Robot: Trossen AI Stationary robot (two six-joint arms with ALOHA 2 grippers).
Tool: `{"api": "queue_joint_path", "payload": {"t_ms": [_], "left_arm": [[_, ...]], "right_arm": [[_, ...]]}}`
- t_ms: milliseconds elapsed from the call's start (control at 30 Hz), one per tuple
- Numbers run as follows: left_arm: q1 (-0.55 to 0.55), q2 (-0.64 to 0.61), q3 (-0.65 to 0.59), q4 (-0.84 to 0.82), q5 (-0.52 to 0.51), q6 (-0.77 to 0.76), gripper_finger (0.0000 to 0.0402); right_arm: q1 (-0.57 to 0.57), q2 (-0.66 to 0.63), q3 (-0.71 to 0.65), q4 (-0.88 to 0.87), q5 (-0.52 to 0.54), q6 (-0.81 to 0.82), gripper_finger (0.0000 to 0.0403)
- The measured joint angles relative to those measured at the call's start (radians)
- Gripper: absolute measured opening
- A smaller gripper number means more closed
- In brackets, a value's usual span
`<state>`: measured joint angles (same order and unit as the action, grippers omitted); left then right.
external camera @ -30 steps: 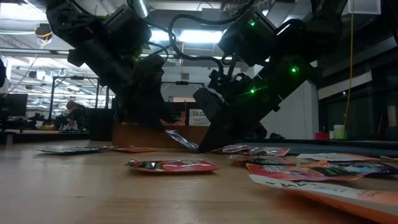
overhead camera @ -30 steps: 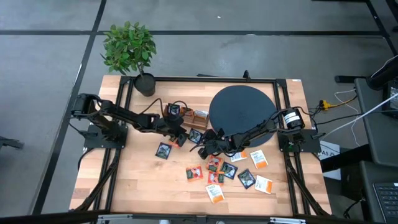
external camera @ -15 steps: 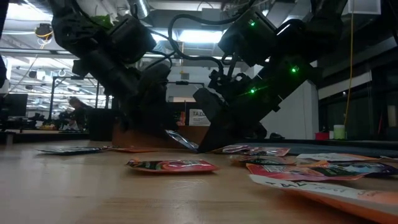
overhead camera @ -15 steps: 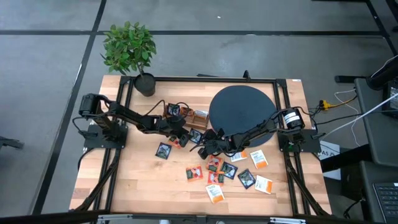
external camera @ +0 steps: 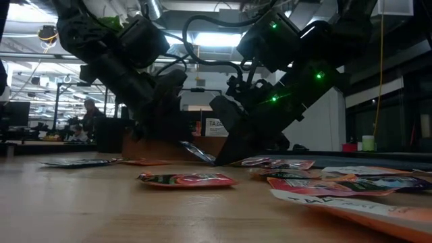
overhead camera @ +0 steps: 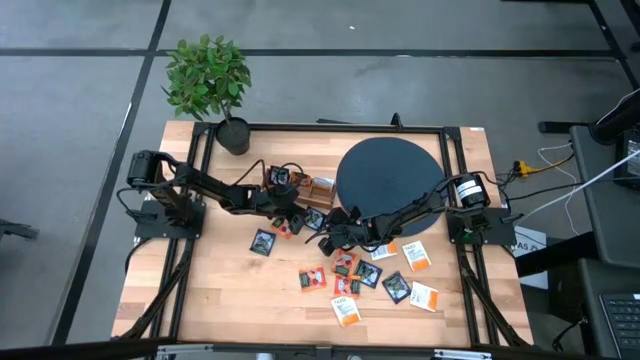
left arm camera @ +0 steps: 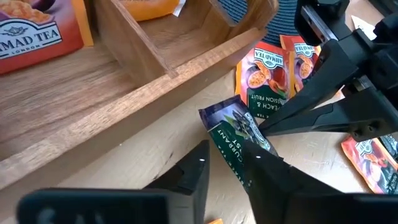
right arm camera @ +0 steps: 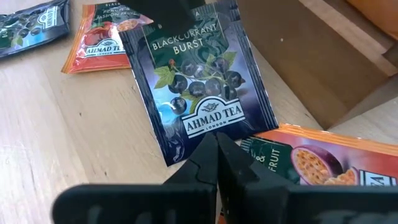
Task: Pick & Place Tea
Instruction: Put the dark blue tea bag into the left section of the wooden organizer
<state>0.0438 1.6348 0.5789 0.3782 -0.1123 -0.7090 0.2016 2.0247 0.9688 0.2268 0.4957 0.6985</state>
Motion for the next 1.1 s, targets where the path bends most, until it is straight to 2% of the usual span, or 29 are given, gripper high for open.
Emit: {"api": "queue_joint_path", "payload": {"t_ms": [367, 700, 900, 1100], "left_arm": [[-0.004, 0.0, 0.0, -0.015, 0.036, 0.003, 0.0005], [-0.004, 0.0, 0.0, -0.011, 0.112, 0.049, 0.0002], [-0.006, -0.027, 0.0, -0.007, 0.161, 0.067, 0.0002], [-0.015, -0.114, 0.0, -0.016, 0.188, 0.109, 0.0002]], "right_arm": [[0.0, 0.0, 0.0, 0.0, 0.0, 0.001, 0.0005], [0.0, -0.012, -0.002, -0.007, -0.001, -0.008, 0.001], [0.027, -0.099, -0.005, -0.03, -0.011, -0.054, 0.0052], [0.059, -0.19, -0.003, -0.077, 0.003, -0.089, 0.0091]]}}
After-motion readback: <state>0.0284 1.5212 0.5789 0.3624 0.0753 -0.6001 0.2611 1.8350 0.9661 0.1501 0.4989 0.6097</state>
